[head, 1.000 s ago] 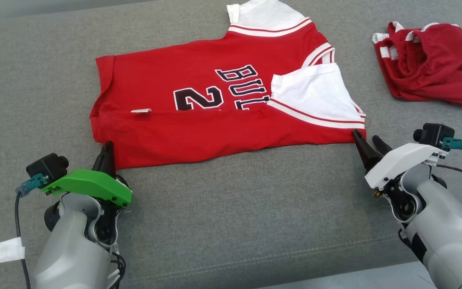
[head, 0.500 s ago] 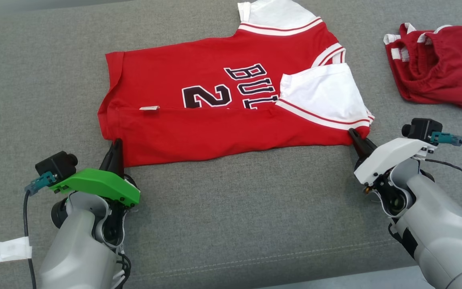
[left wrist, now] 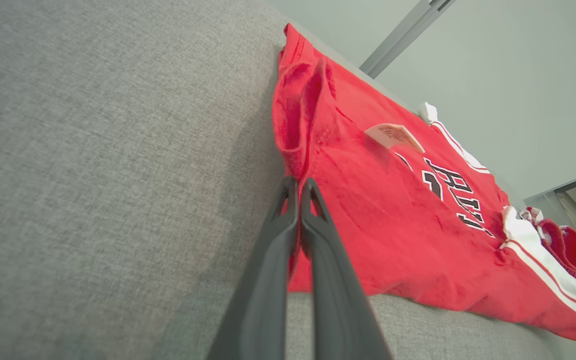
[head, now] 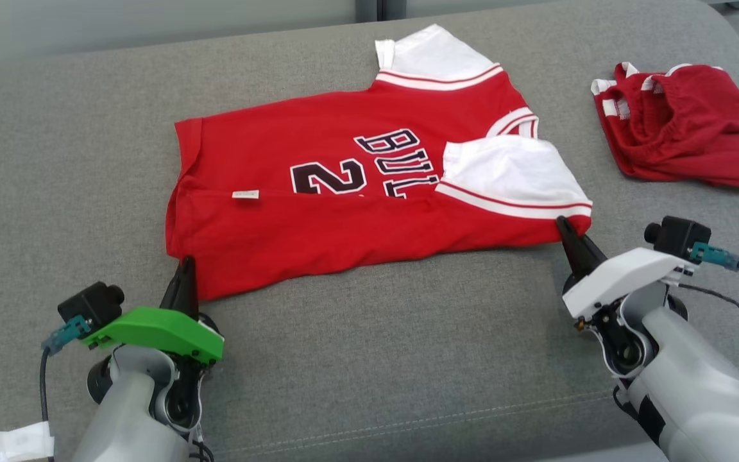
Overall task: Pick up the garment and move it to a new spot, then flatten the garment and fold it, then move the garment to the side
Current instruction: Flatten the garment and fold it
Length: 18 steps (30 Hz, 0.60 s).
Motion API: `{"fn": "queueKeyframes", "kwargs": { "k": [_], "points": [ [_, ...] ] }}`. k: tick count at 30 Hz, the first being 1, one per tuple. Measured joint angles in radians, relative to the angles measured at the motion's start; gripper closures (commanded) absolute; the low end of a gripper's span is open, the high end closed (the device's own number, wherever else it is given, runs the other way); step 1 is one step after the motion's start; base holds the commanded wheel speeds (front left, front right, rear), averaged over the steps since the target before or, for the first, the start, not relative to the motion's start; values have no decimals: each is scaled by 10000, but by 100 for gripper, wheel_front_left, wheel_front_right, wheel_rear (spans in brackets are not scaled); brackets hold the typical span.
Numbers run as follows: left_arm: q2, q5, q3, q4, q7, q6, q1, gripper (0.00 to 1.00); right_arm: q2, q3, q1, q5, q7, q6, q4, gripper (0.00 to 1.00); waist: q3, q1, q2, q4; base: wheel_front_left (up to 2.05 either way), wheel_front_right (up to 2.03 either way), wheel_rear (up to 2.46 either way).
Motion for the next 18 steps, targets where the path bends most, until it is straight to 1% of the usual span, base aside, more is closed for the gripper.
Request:
{"fn": "queueKeyframes", "kwargs": {
  "k": [12, 18],
  "points": [
    [4, -205, 320, -529, -67, 0, 1482, 100, -42, 140, 1767, 140, -278, 0, -894, 100, -1164, 0, 0, -55, 0, 0, 0],
    [31, -201, 270, -1103, -105, 23, 2163, 100, -447, 117, 2549, 151, -291, 0, -1243, 100, -1665, 0, 0, -135, 0, 0, 0]
  ]
}}
